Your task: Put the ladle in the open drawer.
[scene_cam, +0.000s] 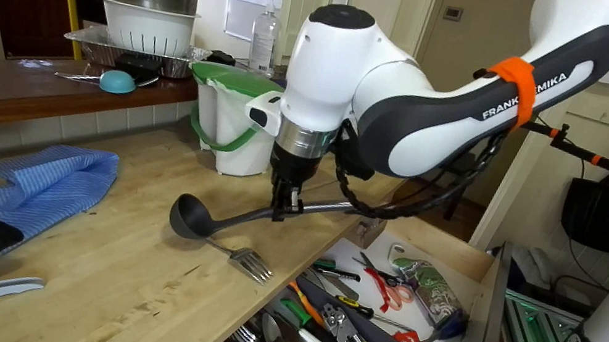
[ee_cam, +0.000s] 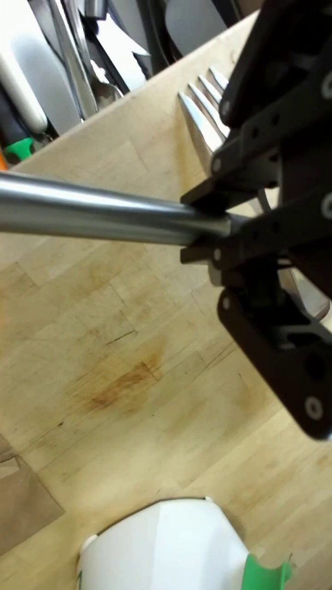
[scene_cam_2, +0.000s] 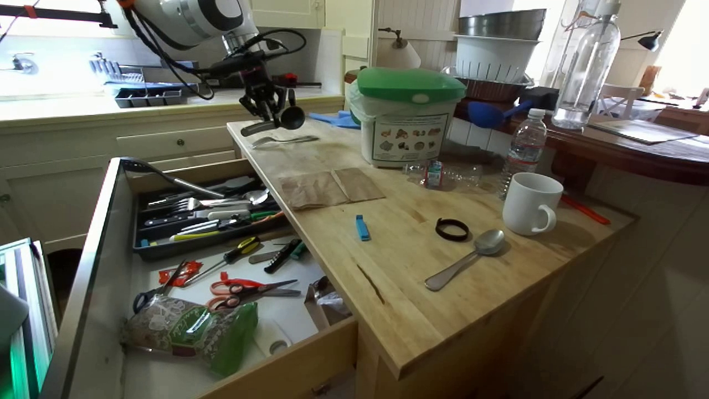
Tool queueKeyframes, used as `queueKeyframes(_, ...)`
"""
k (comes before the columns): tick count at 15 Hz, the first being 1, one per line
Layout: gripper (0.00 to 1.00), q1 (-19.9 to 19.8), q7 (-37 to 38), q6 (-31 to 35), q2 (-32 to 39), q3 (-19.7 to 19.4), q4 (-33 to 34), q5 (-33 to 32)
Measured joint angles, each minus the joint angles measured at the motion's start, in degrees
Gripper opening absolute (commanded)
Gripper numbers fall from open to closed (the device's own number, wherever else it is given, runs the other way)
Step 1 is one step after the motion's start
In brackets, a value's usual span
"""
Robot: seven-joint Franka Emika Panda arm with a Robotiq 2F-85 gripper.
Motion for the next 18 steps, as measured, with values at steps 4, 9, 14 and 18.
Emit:
queueKeyframes(4, 0.06, 0.42, -4.00, 3.63, -2.34, 1.28, -4.74, -6.52)
queueKeyframes(9, 0.06, 0.22, -9.79, 9.87, -5.70, 1.81, -7.80, -10.46)
queueKeyframes(14, 0.06, -0.05, -14.39, 13.88, -5.58, 2.14, -9.13, -11.31)
queueKeyframes(18, 0.06, -0.29, -18.29, 27.29, -6.98, 2.22, -14.57, -14.56)
